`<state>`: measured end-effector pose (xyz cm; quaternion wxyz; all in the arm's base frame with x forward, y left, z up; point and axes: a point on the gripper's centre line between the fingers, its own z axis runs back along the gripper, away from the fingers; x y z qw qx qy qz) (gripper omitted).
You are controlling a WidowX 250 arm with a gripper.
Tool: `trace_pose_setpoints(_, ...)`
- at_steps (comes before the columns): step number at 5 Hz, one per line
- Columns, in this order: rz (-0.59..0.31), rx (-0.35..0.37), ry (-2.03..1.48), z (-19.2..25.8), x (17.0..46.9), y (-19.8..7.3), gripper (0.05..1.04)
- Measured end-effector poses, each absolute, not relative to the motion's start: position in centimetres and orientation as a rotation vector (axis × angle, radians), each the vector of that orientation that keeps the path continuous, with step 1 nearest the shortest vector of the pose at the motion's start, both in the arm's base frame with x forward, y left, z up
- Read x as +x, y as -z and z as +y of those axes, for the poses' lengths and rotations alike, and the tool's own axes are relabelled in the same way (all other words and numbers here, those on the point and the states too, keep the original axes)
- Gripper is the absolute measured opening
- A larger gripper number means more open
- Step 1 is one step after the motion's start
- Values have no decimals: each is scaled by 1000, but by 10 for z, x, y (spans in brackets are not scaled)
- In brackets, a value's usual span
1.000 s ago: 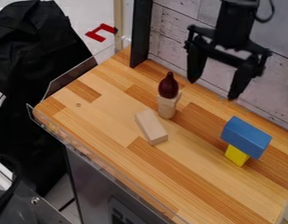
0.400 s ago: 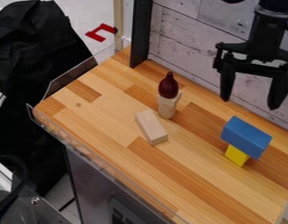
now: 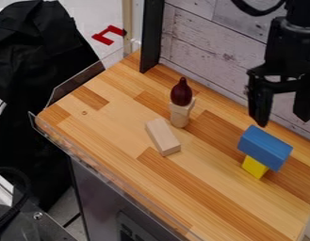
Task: Removed the blue block from the other blocks
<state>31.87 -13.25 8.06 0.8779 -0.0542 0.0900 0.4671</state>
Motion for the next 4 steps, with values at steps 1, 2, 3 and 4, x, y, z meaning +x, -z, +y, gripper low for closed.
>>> trace_pose_setpoints(1,214,-105,-1153,-136,322,-68,999)
trace_pose_setpoints(2,224,-141,-1221,-138,326,-59,999)
trace_pose_setpoints(3,231,-152,-1240,-137,326,-55,999)
trace_pose_setpoints(4,243,-145,-1263,-132,324,-49,999)
